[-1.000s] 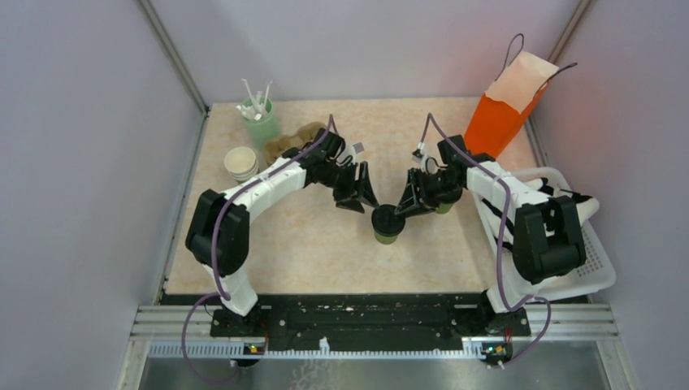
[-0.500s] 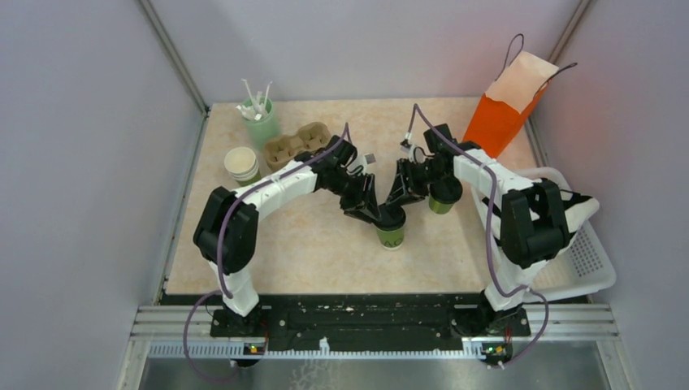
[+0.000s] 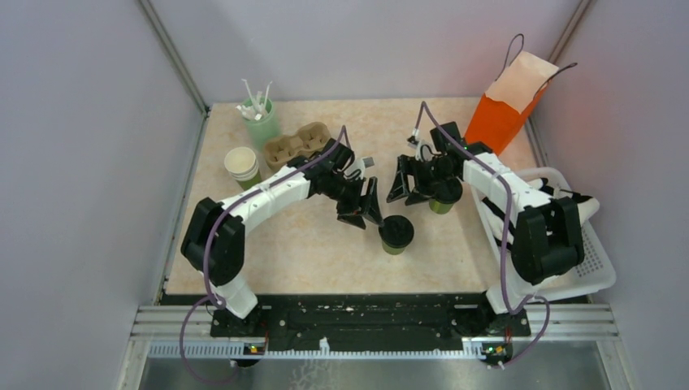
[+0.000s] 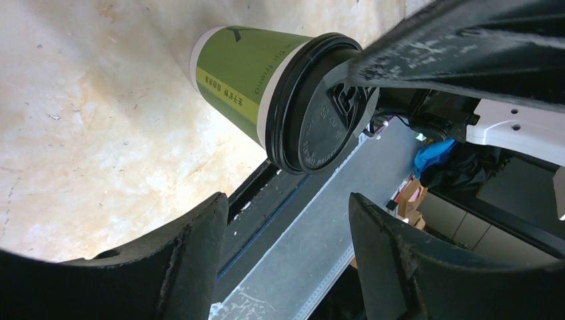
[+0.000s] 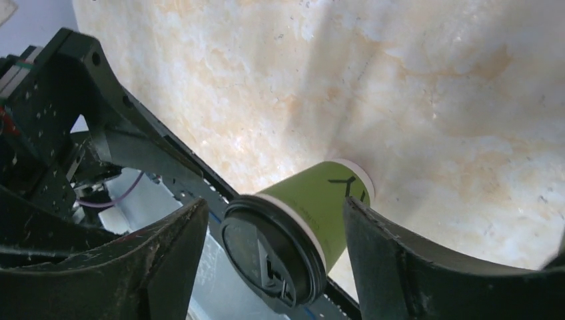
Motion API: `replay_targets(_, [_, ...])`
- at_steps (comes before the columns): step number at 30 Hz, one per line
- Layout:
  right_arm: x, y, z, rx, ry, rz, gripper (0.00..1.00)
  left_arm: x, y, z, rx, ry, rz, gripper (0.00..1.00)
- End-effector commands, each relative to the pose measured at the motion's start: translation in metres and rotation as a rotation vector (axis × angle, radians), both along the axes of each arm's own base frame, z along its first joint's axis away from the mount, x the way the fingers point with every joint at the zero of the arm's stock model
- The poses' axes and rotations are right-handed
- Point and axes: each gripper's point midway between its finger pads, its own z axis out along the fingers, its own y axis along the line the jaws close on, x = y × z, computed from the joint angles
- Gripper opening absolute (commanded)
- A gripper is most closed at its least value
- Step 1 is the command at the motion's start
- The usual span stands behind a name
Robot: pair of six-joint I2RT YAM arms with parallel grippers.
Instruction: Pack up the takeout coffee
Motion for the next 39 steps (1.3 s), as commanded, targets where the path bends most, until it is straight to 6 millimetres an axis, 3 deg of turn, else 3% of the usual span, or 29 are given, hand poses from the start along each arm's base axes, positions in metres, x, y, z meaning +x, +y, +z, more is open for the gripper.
replay_targets(1, [-0.008, -0.018, 0.025, -0.09, -0.076, -0.035, 0.76, 0.002, -0.004, 0.021, -0.044, -0.061, -0.004, 0.74])
replay_targets(8, [-0.055, -0.04, 0.022, -0.141, -0.006, -0.06, 0.8, 0.017, -0.014, 0.011, -0.033, -0.064, -0.008, 0.7])
replay_targets(12, [-0.082, -0.037, 0.015, -0.078, 0.045, -0.066, 0.69, 0.025, -0.024, 0.01, -0.05, -0.061, -0.019, 0.7])
replay_targets(16, [-0.088, -0.032, 0.011, -0.017, 0.06, -0.091, 0.56, 0.031, -0.03, 0.005, -0.056, -0.06, -0.036, 0.67])
replay_targets(22, [-0.077, -0.021, 0.003, 0.042, 0.057, -0.107, 0.43, 0.022, -0.036, -0.007, -0.038, -0.031, -0.071, 0.5])
replay_targets(28, [-0.049, -0.018, 0.003, 0.008, -0.002, -0.11, 0.4, 0.001, -0.032, -0.019, 0.011, -0.015, -0.105, 0.39])
replay_targets(34, [-0.028, -0.023, -0.001, -0.07, -0.047, -0.103, 0.4, -0.016, -0.031, -0.015, 0.023, -0.014, -0.113, 0.37])
replay_targets(39, [-0.022, -0.031, 0.002, -0.125, -0.085, -0.095, 0.52, -0.019, -0.026, -0.008, 0.031, -0.028, -0.097, 0.42])
